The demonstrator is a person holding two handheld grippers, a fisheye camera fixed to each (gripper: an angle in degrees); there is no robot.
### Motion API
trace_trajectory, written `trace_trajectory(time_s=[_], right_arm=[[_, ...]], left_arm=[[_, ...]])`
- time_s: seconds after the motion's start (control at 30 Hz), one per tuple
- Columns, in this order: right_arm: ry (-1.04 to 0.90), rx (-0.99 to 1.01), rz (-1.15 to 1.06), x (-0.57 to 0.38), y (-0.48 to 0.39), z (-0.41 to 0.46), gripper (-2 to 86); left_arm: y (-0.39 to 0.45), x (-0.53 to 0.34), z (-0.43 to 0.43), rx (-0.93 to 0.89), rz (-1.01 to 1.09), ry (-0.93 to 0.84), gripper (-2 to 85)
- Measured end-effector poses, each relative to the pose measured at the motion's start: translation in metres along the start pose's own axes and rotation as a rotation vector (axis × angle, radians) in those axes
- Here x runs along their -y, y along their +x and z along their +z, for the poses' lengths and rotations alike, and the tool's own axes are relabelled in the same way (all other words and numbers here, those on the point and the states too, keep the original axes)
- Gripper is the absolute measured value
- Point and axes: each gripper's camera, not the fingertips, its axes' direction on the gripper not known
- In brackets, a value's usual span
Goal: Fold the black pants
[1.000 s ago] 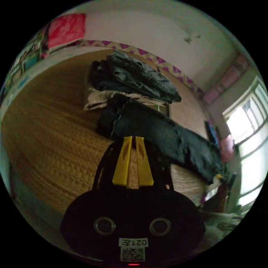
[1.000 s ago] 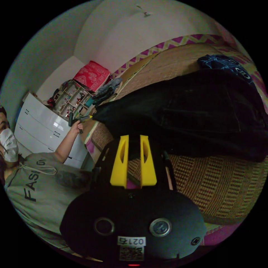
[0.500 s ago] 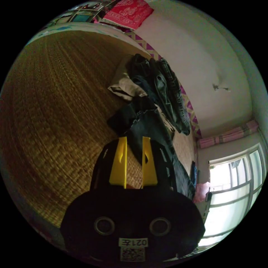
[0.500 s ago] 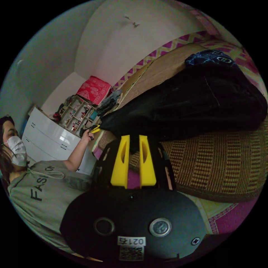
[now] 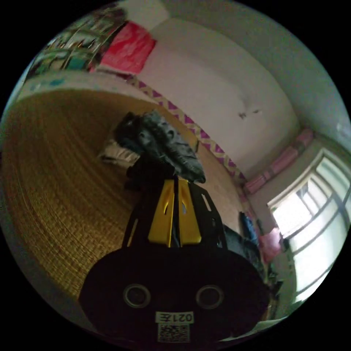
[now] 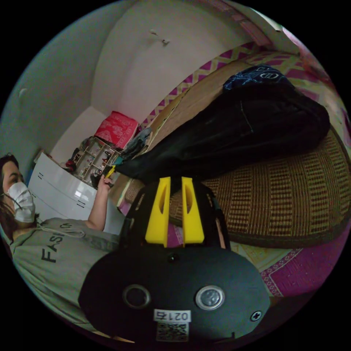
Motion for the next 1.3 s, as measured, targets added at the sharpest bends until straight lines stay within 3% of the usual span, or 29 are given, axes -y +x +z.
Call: trace_trajectory(time_s=[0.27,0.43,0.53,0.7,0.87,1.03,1.13,1.2,1.3], right_arm=[[0.05,-0.028,-0.027,-0.012,0.008,-0.035,5.6],[0.077,-0.008,-0.003,-0.029,0.021,-0.054,5.5],[0.093,-0.003,0.01,-0.04,0.026,-0.065,5.5],[0.122,-0.01,0.023,-0.054,0.032,-0.084,5.2],[0.161,0.007,0.067,-0.056,0.042,-0.093,5.7],[0.23,-0.05,0.189,-0.047,0.052,-0.102,10.5],[0.328,-0.169,0.349,-0.043,0.063,-0.112,13.0],[0.393,-0.233,0.41,-0.041,0.068,-0.118,13.6],[0.466,-0.175,0.49,-0.033,0.081,-0.12,14.1]], left_arm=[[0.29,-0.108,0.04,0.057,0.658,-0.089,-0.9],[0.42,-0.256,0.161,0.087,0.951,-0.373,-0.9],[0.436,-0.32,0.217,0.139,0.987,-0.529,-0.9],[0.484,-0.335,0.19,0.088,0.998,-0.354,-0.9],[0.515,-0.397,0.235,0.165,1.152,-0.481,-0.9],[0.536,-0.411,0.217,0.165,1.18,-0.359,-0.9],[0.533,-0.429,0.238,0.166,1.228,-0.452,-0.9],[0.531,-0.432,0.234,0.152,1.227,-0.39,-0.9],[0.529,-0.435,0.236,0.171,1.246,-0.369,-0.7]])
